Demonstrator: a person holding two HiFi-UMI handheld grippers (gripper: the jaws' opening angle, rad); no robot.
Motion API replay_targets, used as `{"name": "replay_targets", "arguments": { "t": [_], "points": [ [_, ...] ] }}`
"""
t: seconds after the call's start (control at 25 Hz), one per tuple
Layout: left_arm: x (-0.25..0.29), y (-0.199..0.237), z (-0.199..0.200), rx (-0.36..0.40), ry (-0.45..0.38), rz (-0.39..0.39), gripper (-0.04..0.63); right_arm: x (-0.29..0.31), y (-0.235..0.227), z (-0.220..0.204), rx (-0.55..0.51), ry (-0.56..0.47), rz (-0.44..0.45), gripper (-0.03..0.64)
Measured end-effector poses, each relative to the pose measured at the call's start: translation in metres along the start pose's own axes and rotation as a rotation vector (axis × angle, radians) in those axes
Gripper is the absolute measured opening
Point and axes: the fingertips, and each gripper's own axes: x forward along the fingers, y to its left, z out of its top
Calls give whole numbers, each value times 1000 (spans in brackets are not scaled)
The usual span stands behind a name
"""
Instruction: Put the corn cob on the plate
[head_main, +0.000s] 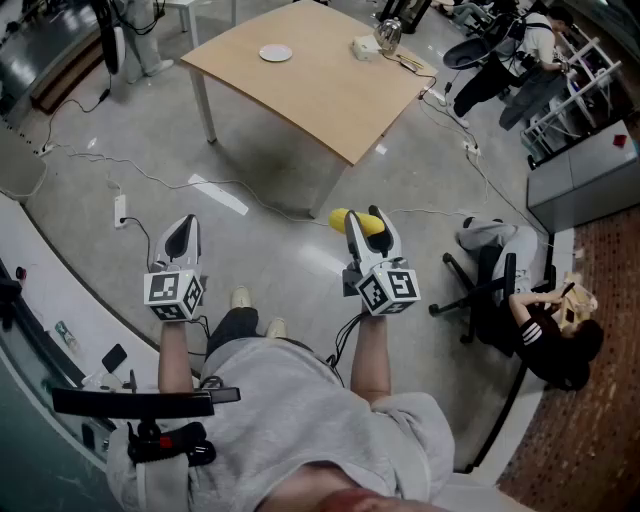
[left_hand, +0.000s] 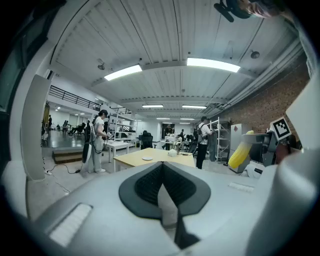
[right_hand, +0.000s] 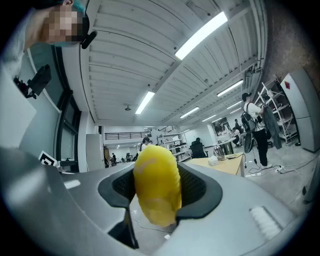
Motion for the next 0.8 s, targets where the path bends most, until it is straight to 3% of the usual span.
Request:
{"name": "replay_targets", "arguments": {
  "t": [0.44, 0.8],
  "points": [
    [13, -19, 12, -1, -21, 2, 20, -2, -24, 10, 34, -15, -2, 227],
    [55, 2, 13, -6, -10, 28, 20, 52, -36, 3, 38, 9, 35, 224]
  ]
}}
